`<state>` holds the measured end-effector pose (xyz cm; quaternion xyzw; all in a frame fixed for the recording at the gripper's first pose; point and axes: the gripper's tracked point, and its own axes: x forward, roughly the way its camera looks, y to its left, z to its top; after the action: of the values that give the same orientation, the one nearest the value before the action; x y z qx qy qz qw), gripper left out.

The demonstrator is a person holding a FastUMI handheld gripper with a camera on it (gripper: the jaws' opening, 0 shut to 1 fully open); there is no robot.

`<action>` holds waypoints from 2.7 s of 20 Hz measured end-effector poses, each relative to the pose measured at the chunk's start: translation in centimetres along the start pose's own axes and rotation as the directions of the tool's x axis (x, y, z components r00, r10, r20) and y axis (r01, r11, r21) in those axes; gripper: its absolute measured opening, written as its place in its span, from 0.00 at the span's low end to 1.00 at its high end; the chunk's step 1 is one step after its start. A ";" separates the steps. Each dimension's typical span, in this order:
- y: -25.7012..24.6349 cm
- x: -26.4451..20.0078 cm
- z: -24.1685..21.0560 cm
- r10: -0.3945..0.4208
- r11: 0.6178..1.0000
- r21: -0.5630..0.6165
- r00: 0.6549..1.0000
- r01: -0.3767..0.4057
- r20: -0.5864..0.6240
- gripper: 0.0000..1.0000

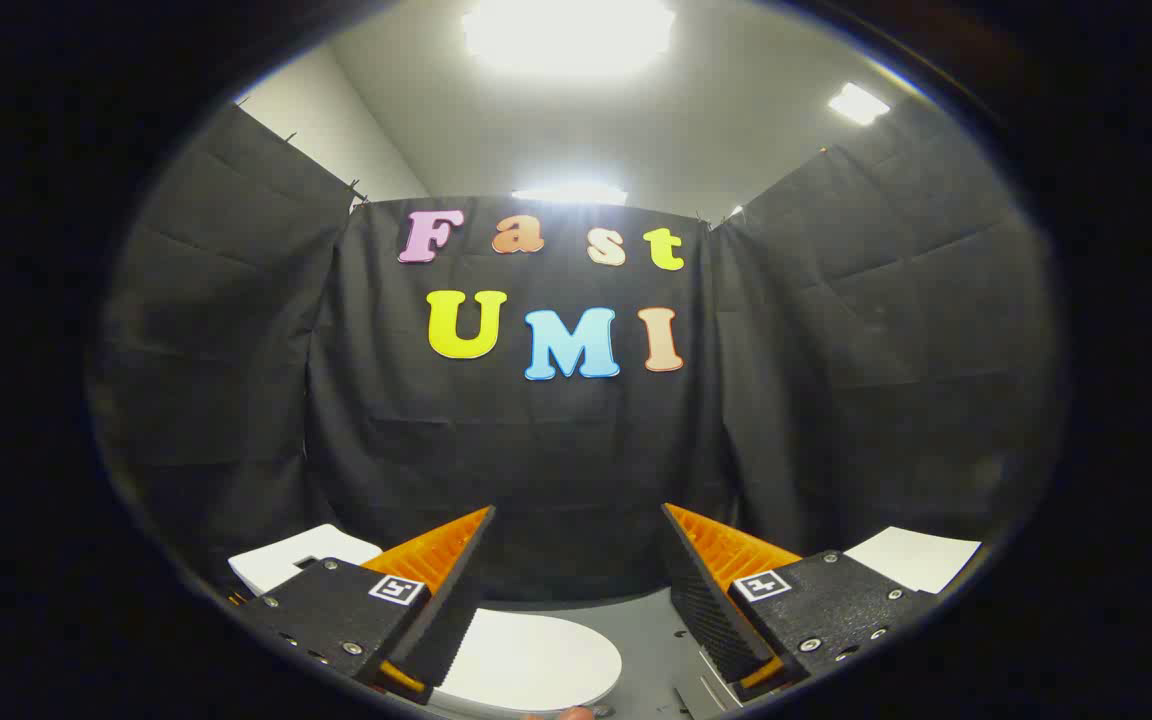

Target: Open the toilet lid.

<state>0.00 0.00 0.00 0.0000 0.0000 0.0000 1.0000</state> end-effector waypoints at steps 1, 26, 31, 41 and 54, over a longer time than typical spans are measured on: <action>0.1 0.1 -0.1 0.003 1.000 0.004 1.000 -0.003 -0.002 0.96; -1.9 1.4 -3.3 -0.047 0.993 0.107 0.998 0.051 -0.045 0.96; -2.1 2.2 -5.4 -0.037 0.985 0.164 0.996 0.050 -0.080 0.95; -4.2 3.4 -13.5 0.002 0.924 0.374 0.978 0.077 -0.206 0.96; -4.0 -0.1 -28.8 0.040 0.869 0.456 0.889 0.195 -0.455 0.96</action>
<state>-0.11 -3.96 -28.77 0.2531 0.2314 -0.0412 0.9385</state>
